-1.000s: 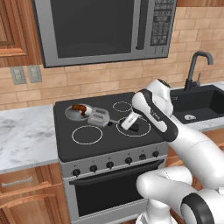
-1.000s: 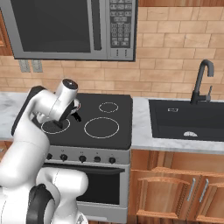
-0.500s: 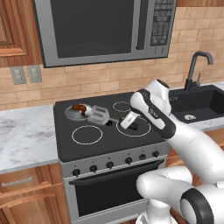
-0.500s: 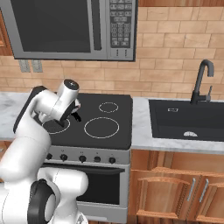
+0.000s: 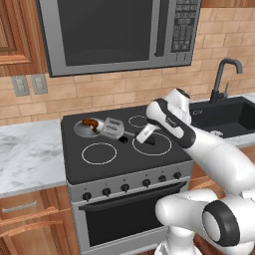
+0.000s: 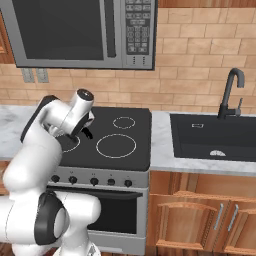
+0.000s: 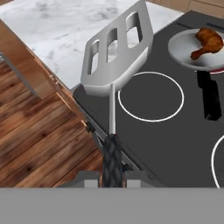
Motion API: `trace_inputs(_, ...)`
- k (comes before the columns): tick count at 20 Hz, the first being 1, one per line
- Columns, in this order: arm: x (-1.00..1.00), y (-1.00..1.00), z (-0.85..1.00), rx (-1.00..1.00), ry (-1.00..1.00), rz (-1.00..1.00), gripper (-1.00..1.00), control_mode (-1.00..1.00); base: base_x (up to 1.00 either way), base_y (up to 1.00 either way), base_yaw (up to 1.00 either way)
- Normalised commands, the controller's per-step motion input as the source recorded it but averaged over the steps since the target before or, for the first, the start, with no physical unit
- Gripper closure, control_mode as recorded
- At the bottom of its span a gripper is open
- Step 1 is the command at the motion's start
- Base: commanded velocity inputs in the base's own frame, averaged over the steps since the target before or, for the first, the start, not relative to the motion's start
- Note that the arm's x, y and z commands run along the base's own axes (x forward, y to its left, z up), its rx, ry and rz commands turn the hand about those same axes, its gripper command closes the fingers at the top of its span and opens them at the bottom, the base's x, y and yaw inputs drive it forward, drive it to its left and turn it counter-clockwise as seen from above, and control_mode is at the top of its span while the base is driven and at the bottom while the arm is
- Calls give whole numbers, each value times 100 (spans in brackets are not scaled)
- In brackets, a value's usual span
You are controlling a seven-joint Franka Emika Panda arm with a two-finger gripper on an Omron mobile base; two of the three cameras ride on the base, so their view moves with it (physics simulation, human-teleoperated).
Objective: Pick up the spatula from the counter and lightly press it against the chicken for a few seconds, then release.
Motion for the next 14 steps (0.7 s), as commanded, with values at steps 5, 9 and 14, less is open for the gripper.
trace_inputs(5,26,0,0,0,1,0,100,-100,0,0,0)
trace_inputs(9,30,0,0,0,1,0,100,-100,0,0,0)
trace_inputs(14,32,0,0,0,2,0,100,-100,0,0,0)
